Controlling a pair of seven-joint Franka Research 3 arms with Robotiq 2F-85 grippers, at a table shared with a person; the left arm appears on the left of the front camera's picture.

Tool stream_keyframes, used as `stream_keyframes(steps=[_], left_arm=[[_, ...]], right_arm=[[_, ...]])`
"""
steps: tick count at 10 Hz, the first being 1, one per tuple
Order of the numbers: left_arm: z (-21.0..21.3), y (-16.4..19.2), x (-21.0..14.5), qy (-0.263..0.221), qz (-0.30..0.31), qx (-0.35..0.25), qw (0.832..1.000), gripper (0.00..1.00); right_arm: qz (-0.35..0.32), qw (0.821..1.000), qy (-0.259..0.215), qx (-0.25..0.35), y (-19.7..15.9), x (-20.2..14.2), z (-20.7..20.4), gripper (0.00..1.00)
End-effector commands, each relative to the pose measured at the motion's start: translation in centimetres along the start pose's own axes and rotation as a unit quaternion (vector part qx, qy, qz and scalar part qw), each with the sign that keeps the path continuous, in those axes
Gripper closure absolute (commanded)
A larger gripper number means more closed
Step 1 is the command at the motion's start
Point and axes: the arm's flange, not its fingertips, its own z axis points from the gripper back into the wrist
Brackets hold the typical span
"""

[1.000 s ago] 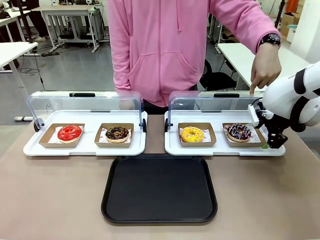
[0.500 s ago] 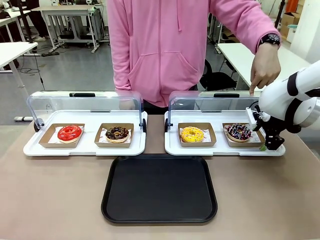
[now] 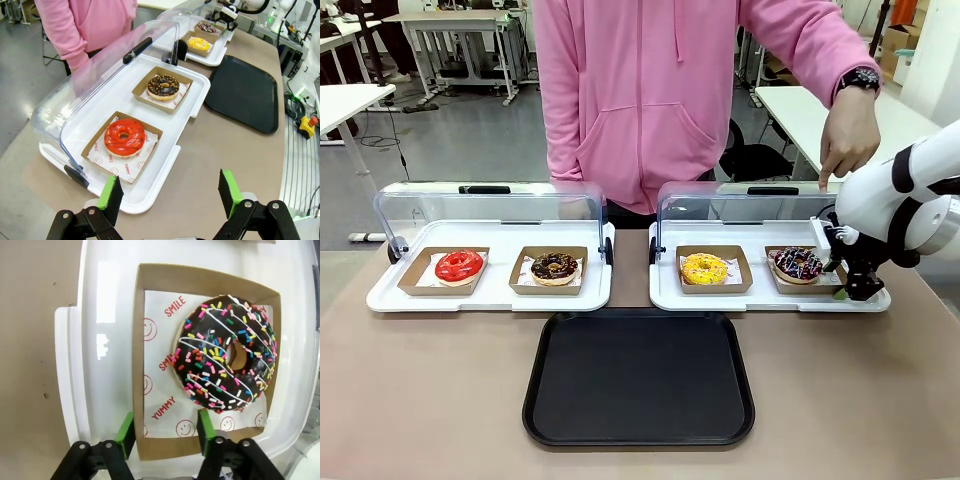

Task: Move the fourth donut from the left to the tray.
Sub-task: Pick up the Paper togo box containing the Donut indicated by the person and place it on the Handle tray.

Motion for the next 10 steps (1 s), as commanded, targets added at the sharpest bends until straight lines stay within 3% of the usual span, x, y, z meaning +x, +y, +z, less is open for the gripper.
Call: stream_keyframes(steps=[1, 3, 4, 10], left_arm=[[0.09, -0.05, 0.12, -0.001, 0.001, -0.001, 1.0, 0.0], [0.09, -0.05, 0.12, -0.001, 0.001, -0.001, 1.0, 0.0], [0.09, -0.05, 0.12, -0.001, 0.001, -0.001, 1.0, 0.0], [0.09, -0.05, 0.12, -0.001, 0.001, -0.001, 1.0, 0.0]], right_arm=[[-0.006, 1.0, 0.012, 0.019, -0.52, 0.24, 0.4, 1.0], [-0.006, 0.999, 0.012, 0.032, -0.6, 0.27, 0.59, 0.94], [-0.004, 0.999, 0.01, 0.04, -0.59, 0.33, 0.64, 1.0], [0.001, 0.999, 0.002, 0.037, -0.23, 0.24, 0.48, 1.0]])
